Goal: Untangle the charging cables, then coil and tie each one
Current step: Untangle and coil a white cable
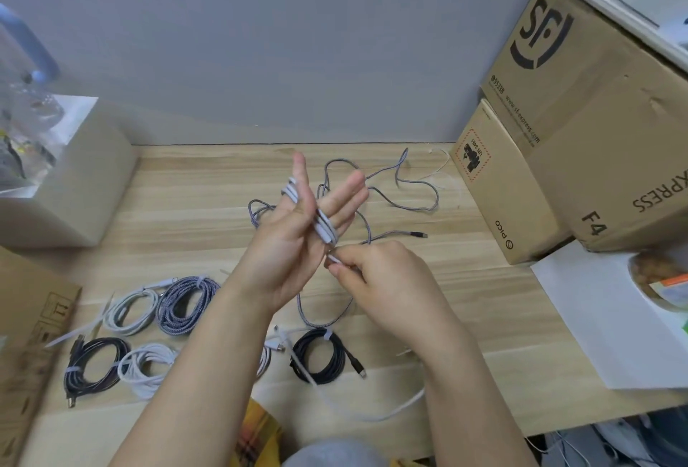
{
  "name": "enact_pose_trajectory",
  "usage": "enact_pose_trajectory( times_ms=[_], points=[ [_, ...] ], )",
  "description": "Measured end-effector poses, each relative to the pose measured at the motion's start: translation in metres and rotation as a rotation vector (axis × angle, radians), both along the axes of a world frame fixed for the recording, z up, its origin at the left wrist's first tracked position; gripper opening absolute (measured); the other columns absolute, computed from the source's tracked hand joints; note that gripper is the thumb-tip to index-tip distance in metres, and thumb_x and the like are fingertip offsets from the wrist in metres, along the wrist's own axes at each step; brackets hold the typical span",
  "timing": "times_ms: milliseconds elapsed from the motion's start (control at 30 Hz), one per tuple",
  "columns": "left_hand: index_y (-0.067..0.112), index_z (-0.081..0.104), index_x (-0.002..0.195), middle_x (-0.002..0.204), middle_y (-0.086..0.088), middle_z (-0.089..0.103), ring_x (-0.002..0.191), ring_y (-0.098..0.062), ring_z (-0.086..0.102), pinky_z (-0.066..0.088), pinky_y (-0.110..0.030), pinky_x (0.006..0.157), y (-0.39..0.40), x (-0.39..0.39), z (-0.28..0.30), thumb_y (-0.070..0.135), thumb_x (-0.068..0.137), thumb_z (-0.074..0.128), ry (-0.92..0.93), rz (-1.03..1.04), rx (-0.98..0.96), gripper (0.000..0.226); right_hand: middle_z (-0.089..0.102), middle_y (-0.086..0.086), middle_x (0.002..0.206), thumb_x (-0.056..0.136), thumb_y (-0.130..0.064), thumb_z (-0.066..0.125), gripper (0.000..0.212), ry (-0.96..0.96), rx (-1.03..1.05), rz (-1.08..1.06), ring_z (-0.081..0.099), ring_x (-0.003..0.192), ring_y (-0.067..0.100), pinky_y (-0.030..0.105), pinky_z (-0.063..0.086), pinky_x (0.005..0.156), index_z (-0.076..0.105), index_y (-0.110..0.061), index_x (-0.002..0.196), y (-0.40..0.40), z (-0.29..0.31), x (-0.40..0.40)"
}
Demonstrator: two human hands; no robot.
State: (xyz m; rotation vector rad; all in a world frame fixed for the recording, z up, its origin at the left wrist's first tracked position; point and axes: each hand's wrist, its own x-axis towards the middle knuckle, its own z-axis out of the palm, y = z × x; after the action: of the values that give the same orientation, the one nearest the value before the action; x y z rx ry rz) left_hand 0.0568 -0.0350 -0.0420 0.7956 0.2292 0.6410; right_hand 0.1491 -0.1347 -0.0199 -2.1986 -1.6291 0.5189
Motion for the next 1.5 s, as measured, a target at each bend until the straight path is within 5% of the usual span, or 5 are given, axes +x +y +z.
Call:
enact_pose_trajectory(
  times_ms=[400,833,1100,1267,1500],
  points=[
    [0.036,0.011,0.145,0.07,0.021,0.062,0.071,0.004,0.057,0.04,-0.009,0.079,0.008,-0.007,-0.011,0.038,0.096,0.037,0.515,-0.136,0.727,0.055,0.05,-0.008,0.06,0.081,-0.011,0.065,0.016,0.606,0.053,-0.237,0.039,0.042,0.002,0.016,0.031,0.043,0.057,-0.024,0.082,-0.006,0.013,-0.002],
    [0.004,0.061,0.097,0.035,0.004,0.031,0.032,-0.005,0.025,0.036,-0.017,0.045,0.012,-0.03,-0.007,0.027,0.098,0.047,-0.192,-0.843,0.096,0.026,0.066,-0.011,0.064,0.07,-0.007,0.077,0.022,0.678,0.427,-0.31,0.058,0.063,0.013,0.026,0.047,0.066,0.068,-0.026,0.061,-0.007,0.038,0.003],
    [0.001,0.013,0.146,0.05,-0.006,0.048,0.046,-0.011,0.035,0.041,-0.024,0.068,-0.016,-0.019,0.014,0.015,0.098,0.043,-0.483,-0.27,-0.45,0.058,0.042,-0.015,0.042,0.094,-0.019,0.054,0.021,0.605,0.283,-0.27,0.037,0.046,0.002,0.016,0.029,0.052,0.072,-0.028,0.09,-0.004,0.017,0.003],
    [0.02,0.006,0.143,0.093,-0.012,0.068,0.085,-0.021,0.067,0.036,-0.033,0.107,-0.001,-0.017,0.009,0.024,0.101,0.034,-0.195,-0.042,-0.387,0.051,0.037,-0.001,0.048,0.093,-0.028,0.051,0.036,0.351,0.069,-0.224,0.033,0.051,0.014,0.03,0.03,0.054,0.054,-0.03,0.058,-0.005,0.007,0.001],
    [0.028,-0.005,0.149,0.092,-0.006,0.074,0.088,-0.018,0.071,0.052,-0.022,0.081,0.004,0.001,-0.007,0.031,0.096,0.027,0.182,0.013,0.119,0.061,0.039,-0.003,0.044,0.086,-0.04,0.061,0.035,0.248,-0.028,-0.21,0.037,0.055,0.015,0.031,0.029,0.054,0.051,-0.032,0.054,-0.011,0.007,-0.002]
  ],
)
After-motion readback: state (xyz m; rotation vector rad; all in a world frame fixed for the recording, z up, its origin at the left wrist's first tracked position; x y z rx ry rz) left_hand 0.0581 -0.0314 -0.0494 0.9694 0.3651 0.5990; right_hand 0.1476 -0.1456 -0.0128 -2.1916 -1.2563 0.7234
